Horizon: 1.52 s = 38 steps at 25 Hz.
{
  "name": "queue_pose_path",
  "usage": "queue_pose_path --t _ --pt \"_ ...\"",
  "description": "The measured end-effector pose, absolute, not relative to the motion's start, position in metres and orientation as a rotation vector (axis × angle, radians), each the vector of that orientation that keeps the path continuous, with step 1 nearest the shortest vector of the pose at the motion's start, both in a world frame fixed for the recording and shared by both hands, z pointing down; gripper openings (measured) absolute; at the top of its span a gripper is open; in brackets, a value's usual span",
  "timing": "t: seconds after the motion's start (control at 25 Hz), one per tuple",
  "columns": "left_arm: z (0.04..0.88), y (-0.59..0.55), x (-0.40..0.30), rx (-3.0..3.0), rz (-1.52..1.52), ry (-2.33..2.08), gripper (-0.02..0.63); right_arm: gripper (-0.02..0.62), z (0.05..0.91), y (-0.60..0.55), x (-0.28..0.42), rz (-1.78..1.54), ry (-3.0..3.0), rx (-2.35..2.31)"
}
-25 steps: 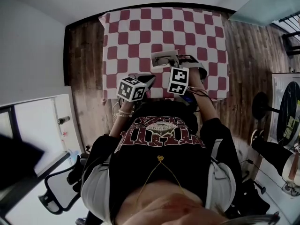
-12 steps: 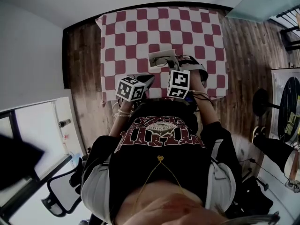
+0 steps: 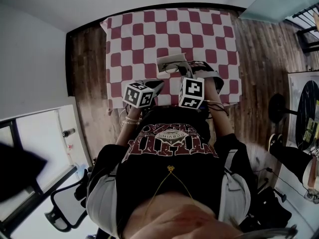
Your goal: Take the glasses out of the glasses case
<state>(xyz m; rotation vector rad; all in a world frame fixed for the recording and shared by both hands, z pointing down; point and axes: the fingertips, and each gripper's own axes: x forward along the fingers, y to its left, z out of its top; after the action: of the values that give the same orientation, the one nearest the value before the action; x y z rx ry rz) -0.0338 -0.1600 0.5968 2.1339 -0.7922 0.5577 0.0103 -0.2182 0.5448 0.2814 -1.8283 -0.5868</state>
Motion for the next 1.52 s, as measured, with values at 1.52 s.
queue_pose_path --t 1.52 --pt "0.594 -0.155 -0.011 2.161 0.547 -0.735 -0.002 0.029 0.515 -0.194 0.033 -0.525 -1.856 0.302"
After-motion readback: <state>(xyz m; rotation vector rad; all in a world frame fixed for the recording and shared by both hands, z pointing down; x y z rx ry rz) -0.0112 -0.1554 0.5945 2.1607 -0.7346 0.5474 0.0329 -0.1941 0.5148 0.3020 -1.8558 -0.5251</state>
